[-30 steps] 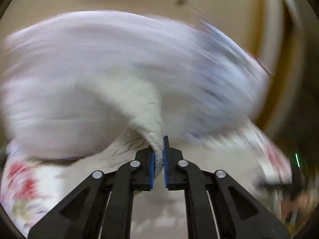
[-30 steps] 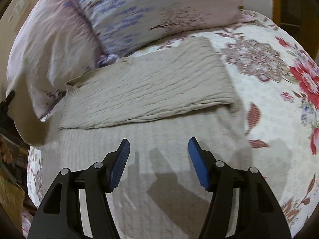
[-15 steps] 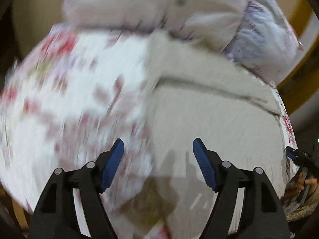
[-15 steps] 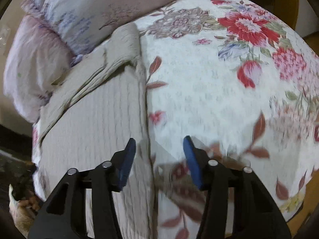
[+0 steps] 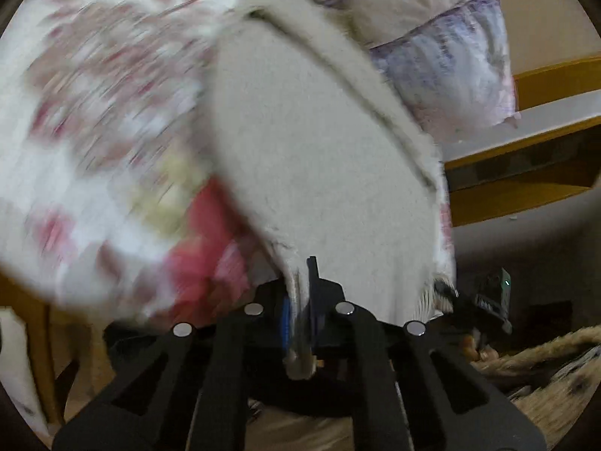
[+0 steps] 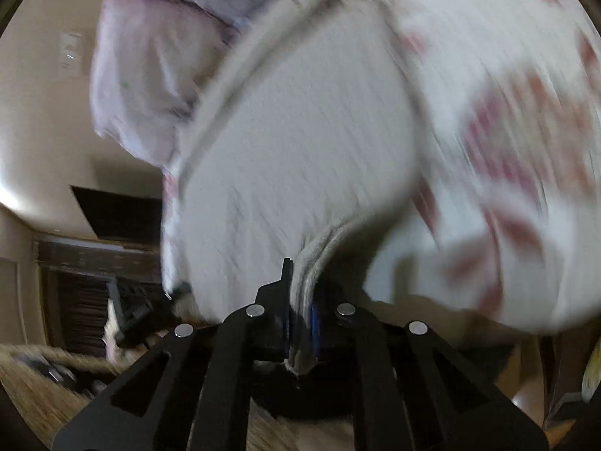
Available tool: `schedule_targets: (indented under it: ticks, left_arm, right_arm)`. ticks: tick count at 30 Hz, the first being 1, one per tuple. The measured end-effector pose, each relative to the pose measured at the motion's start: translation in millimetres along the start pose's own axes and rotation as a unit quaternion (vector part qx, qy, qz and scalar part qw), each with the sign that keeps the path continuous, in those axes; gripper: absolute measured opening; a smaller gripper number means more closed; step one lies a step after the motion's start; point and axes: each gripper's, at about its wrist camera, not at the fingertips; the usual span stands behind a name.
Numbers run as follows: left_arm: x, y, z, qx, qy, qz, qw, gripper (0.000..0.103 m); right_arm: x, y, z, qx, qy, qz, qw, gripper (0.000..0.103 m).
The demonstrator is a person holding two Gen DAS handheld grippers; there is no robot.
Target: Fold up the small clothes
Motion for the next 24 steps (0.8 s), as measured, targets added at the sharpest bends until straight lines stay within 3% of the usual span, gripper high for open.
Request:
schedule_targets:
  ticks: [4,8,9,10,11,12,13,15,18,22,24]
  left_arm:
    - [5.6,-32.0,-81.6,-0.077,-0.056,0.028,0.9951,0.007]
    - [-6.4,-58.9,-190.7,-0.134,-0.139,-0.016,0.9812,0.01]
    - [-15.2,-60.2,-215.0,-0.133,-0.149,-0.036,0.9791,0.026]
    - [-24.7,-58.1,-234.7,-0.122,-0.153,-0.061,0.9788,0.064]
    - [-29.7,-54.7,-245.5,-0.108,-0.157,-0.094,0.9771,0.082]
    - [-32.1,-48.1,-253.5,-0.092,-0.162,-0.127,0.9743,0.088]
    - [-31.6,-42.3,-255.5,-0.084,-0.158,-0.132,0.975,0.088]
    - [-30.5,-24.2,-252.7,-0.066,-0.14,-0.122,0.9803,0.088]
    - [-42.0,9.1,-240.6,-0.026,-0.095,-0.112,0.9889,0.088]
    - [-66.4,27.9,-227.6,0.006,-0.073,-0.093,0.993,0.085]
    - [-79.8,21.8,-225.4,-0.007,-0.076,-0.091,0.9929,0.075]
  right_arm:
    - [23.2,40.7,-81.9,0.028,-0.111,-0.044,0.992,0.007]
    - [17.0,74.8,-167.8,0.023,-0.195,-0.047,0.979,0.008]
    - [8.8,79.9,-189.8,0.015,-0.209,-0.028,0.977,0.018]
    - [-2.3,79.4,-208.8,0.005,-0.211,-0.003,0.977,0.03]
    - [-13.1,77.8,-222.6,-0.005,-0.202,0.027,0.979,0.06]
    - [-23.1,77.2,-232.4,-0.018,-0.189,0.05,0.981,0.067]
    - [-32.8,75.3,-236.0,-0.045,-0.177,0.06,0.981,0.067]
    - [-36.3,67.9,-223.8,-0.057,-0.175,0.034,0.982,0.083]
    - [-40.4,62.2,-202.6,-0.034,-0.18,0.075,0.98,0.083]
    - [-45.2,39.1,-196.1,-0.058,-0.152,0.057,0.985,0.083]
    - [-44.8,40.3,-194.6,-0.051,-0.151,0.056,0.986,0.083]
Point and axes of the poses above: each gripper's, at about its wrist camera, not at the fingertips, and x roughly against the way its jaws point, y to its left, z to its underside, and after that the axes turned 12 degrees about z, right-handed
